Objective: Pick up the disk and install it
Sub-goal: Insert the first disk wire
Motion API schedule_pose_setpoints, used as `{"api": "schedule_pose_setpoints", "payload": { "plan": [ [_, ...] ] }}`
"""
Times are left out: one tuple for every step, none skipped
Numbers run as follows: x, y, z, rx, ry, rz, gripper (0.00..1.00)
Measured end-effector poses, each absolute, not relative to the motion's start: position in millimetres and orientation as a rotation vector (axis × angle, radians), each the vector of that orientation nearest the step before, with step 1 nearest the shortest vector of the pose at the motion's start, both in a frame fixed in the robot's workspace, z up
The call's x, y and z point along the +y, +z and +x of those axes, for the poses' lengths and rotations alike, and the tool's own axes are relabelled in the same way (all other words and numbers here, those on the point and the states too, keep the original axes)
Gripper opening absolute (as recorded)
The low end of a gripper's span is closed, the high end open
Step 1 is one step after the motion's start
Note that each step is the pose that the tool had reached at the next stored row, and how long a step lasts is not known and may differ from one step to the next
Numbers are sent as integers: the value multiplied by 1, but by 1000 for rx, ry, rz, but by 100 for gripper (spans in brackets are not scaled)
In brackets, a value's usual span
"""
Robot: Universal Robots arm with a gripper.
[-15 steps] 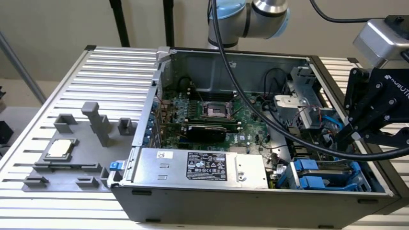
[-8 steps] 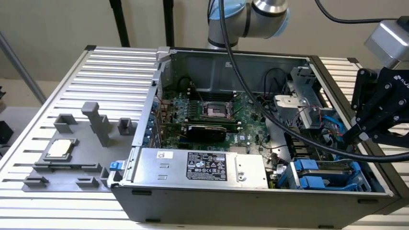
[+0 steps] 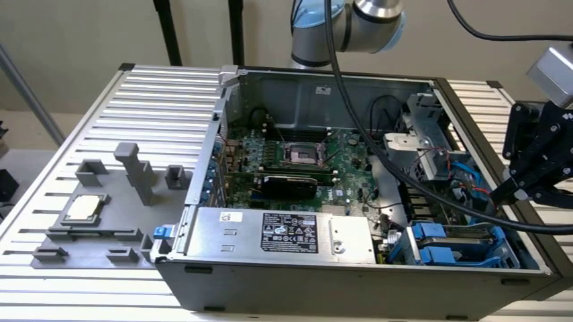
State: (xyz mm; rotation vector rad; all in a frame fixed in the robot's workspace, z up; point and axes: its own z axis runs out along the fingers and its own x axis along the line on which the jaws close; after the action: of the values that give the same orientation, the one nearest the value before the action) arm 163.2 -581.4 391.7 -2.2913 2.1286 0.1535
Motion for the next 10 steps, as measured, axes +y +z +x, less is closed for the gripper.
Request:
{"api": "schedule_pose_setpoints", "payload": {
  "plan": [
    [-581, 390, 164, 2126, 154, -2294, 11],
    [-580, 388, 165, 2123, 154, -2297, 11],
    [-579, 386, 166, 2120, 154, -2299, 11],
    [-578, 384, 167, 2117, 154, -2302, 11],
    [-577, 383, 168, 2114, 154, -2306, 11],
    [-576, 381, 169, 2111, 154, -2308, 11],
    [-575, 379, 169, 2108, 154, -2311, 11],
    [-574, 377, 170, 2105, 154, -2314, 11],
    [-574, 375, 170, 2102, 154, -2317, 11],
    [-573, 374, 170, 2099, 153, -2320, 11]
  ]
}}
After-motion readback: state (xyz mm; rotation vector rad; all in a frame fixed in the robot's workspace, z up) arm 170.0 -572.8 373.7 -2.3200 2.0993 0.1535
